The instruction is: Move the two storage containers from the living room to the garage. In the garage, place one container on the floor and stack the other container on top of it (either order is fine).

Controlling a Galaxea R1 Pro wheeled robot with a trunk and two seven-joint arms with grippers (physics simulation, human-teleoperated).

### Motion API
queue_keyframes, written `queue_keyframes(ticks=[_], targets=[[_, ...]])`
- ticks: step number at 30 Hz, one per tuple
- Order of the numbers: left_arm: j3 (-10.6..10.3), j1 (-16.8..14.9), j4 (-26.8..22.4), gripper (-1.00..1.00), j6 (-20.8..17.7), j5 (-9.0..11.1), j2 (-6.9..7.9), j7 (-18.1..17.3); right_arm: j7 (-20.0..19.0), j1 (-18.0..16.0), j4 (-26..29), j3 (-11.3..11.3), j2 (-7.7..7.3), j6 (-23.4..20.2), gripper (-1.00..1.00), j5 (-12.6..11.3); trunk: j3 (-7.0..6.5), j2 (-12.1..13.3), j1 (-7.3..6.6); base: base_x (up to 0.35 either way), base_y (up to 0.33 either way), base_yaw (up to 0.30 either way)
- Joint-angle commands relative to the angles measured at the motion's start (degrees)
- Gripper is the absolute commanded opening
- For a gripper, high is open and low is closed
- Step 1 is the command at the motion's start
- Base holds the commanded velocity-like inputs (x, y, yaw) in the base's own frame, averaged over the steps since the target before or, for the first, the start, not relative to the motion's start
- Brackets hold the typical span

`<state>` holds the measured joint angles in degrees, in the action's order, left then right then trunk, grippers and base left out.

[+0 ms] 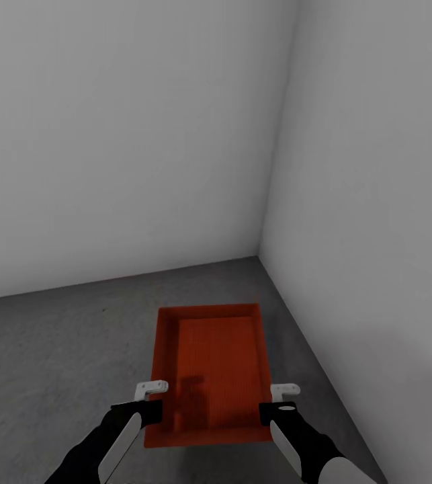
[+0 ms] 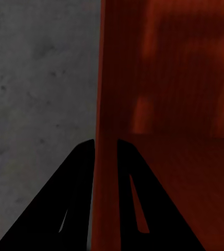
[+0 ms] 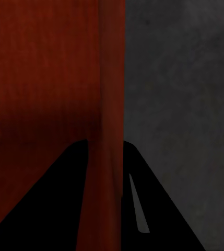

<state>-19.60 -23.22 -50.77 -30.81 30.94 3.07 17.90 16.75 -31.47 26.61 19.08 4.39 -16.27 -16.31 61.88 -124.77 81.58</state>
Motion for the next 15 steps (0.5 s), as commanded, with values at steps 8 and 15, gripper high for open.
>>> queue_keyframes(ticks=[8,15], targets=[[0.0,-0.1,-1.2,-1.0,4.9,0.1,0.09,0.6,0.3,0.0,0.0,-0.1,-0.08,-0.3,-1.0,-0.5,0.76,0.0,-0.01,0.0,0.0,0.0],[0.0,-0.1,-1.2,-1.0,4.9,0.1,0.09,0.6,0.3,0.0,0.0,-0.1,-0.08,-0.3,-1.0,-0.5,1.4,0.0,-0.01,0.0,0.0,0.0]])
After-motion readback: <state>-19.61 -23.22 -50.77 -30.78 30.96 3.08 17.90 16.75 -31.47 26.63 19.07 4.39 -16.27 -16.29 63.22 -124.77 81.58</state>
